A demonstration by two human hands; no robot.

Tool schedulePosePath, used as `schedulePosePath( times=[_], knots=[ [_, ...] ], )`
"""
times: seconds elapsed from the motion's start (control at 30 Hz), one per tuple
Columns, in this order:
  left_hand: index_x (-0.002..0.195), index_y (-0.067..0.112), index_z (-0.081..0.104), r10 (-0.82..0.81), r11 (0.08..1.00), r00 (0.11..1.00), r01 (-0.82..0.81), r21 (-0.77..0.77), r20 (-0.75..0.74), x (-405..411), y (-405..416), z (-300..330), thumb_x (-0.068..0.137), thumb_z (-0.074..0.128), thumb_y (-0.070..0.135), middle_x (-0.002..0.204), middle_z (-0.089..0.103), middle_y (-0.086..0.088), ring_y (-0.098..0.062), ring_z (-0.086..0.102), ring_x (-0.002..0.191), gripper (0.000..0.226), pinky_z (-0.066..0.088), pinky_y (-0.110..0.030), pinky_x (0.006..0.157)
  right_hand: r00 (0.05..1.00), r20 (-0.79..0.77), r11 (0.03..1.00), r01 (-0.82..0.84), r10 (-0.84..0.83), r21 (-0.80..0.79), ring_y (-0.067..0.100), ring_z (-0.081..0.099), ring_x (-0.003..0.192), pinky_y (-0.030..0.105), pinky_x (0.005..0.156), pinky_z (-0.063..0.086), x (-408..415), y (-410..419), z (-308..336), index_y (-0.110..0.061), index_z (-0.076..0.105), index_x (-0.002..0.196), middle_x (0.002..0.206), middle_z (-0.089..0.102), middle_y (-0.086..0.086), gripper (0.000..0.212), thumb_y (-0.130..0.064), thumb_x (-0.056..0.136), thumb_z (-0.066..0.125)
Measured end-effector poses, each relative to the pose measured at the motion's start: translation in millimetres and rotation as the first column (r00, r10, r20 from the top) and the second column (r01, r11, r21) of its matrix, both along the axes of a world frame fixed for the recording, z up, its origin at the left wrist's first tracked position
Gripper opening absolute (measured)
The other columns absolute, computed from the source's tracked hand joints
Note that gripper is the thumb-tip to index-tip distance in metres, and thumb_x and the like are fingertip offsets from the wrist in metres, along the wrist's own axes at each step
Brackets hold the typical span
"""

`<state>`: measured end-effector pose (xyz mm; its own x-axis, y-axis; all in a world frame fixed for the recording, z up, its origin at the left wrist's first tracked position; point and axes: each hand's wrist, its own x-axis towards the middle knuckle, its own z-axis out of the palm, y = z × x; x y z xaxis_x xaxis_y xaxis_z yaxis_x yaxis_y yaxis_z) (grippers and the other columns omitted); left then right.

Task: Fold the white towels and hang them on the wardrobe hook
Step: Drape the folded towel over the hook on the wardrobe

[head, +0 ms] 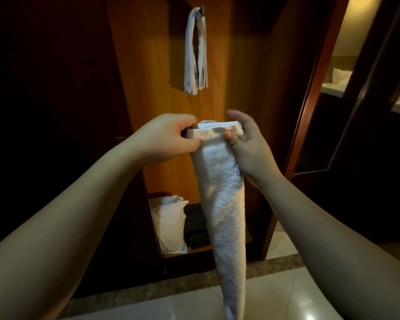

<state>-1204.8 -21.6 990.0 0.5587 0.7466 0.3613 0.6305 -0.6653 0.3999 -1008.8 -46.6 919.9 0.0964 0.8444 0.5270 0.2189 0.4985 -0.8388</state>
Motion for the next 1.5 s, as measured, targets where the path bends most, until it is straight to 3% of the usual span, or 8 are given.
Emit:
schedulePosePath(
  times=[0.17, 0.37, 0.5, 0.67, 0.8, 0.93, 1.33, 1.5],
  knots=[
    [0.087, 0.018, 0.061, -0.013, 0.992, 0.922, 0.059, -0.108, 0.388, 10.9, -4.9, -11.2, 0.090, 0.068, 0.016, 0.071, 0.055, 0.006, 0.001, 0.046, 0.055, 0.008, 0.036, -0.013, 0.048, 0.982, -0.181, 0.996, -0.058, 0.045, -0.067, 0.033, 0.070, 0.109, 0.059, 0.096, 0.053, 3.3, 1.2, 4.5, -0.014, 0.060, 0.128, 0.120, 0.070, 0.015, 0.081, -0.067, 0.070, 0.077],
    [0.108, 0.019, 0.057, -0.067, 0.922, 0.628, 0.336, -0.193, 0.775, 13.1, -9.6, -10.8, 0.088, 0.060, -0.010, 0.085, 0.065, 0.005, -0.008, 0.065, 0.077, 0.036, 0.053, -0.022, 0.070, 0.996, -0.077, 0.999, 0.048, -0.049, -0.016, 0.022, 0.073, 0.097, 0.054, 0.088, 0.058, -4.3, -3.9, 17.4, -0.030, 0.067, 0.103, 0.103, 0.075, 0.003, 0.065, -0.083, 0.065, 0.061],
    [0.126, 0.013, 0.052, 0.008, 0.841, 0.446, 0.482, -0.248, 0.895, 11.4, -4.4, -13.5, 0.090, 0.061, -0.005, 0.091, 0.073, 0.006, -0.015, 0.070, 0.082, 0.041, 0.055, -0.025, 0.068, 0.998, 0.010, 0.997, 0.061, -0.062, 0.056, 0.025, 0.071, 0.099, 0.058, 0.086, 0.056, -15.0, -6.3, 27.7, -0.023, 0.068, 0.114, 0.109, 0.072, 0.009, 0.071, -0.079, 0.082, 0.038],
    [0.126, 0.013, 0.059, -0.025, 0.765, 0.681, 0.484, -0.424, 0.732, 12.5, -1.7, -30.7, 0.084, 0.067, 0.024, 0.120, 0.072, -0.005, -0.024, 0.069, 0.109, 0.044, 0.055, -0.036, 0.089, 0.985, -0.072, 0.979, 0.166, -0.158, 0.114, 0.036, 0.069, 0.093, 0.059, 0.082, 0.054, -27.6, -9.4, 39.8, -0.021, 0.068, 0.106, 0.103, 0.070, 0.020, 0.057, -0.063, 0.091, 0.033],
    [0.124, 0.010, 0.060, -0.025, 0.777, 0.623, 0.504, -0.377, 0.782, 15.5, -1.4, -30.2, 0.087, 0.069, 0.016, 0.114, 0.073, -0.006, -0.025, 0.070, 0.106, 0.039, 0.056, -0.034, 0.085, 0.960, -0.273, 0.986, -0.100, 0.060, -0.135, 0.028, 0.071, 0.107, 0.055, 0.099, 0.053, -15.2, 3.9, 38.3, -0.013, 0.063, 0.127, 0.115, 0.073, 0.014, 0.065, -0.063, 0.100, 0.032],
    [0.129, 0.007, 0.056, 0.017, 0.745, 0.535, 0.556, -0.368, 0.844, 20.4, 3.0, -25.9, 0.093, 0.062, 0.011, 0.113, 0.073, -0.009, -0.028, 0.070, 0.105, 0.037, 0.057, -0.038, 0.084, 0.792, -0.536, 0.788, -0.517, 0.292, -0.334, 0.028, 0.061, 0.126, 0.055, 0.115, 0.036, 4.1, 20.6, 9.0, -0.022, 0.057, 0.136, 0.133, 0.066, 0.009, 0.079, -0.077, 0.093, 0.019],
    [0.133, 0.010, 0.051, 0.212, 0.752, 0.457, 0.488, -0.443, 0.864, 7.2, 29.2, -24.8, 0.096, 0.057, 0.006, 0.109, 0.073, -0.011, -0.030, 0.072, 0.101, 0.038, 0.060, -0.045, 0.080, 0.914, -0.256, 0.847, -0.393, 0.315, -0.359, 0.022, 0.062, 0.122, 0.040, 0.101, 0.049, -4.3, 24.0, -40.0, -0.020, 0.062, 0.124, 0.128, 0.068, 0.004, 0.039, -0.033, 0.087, 0.060],
    [0.130, 0.008, 0.054, 0.229, 0.766, 0.466, 0.455, -0.454, 0.854, 1.5, 30.7, -17.0, 0.097, 0.055, 0.005, 0.106, 0.075, -0.009, -0.027, 0.073, 0.099, 0.034, 0.061, -0.040, 0.077, 0.962, -0.178, 0.902, -0.259, 0.208, -0.346, 0.022, 0.063, 0.118, 0.049, 0.107, 0.048, -11.3, 26.5, -35.2, -0.024, 0.062, 0.117, 0.126, 0.067, 0.005, 0.020, -0.034, 0.100, 0.059]
  ],
)
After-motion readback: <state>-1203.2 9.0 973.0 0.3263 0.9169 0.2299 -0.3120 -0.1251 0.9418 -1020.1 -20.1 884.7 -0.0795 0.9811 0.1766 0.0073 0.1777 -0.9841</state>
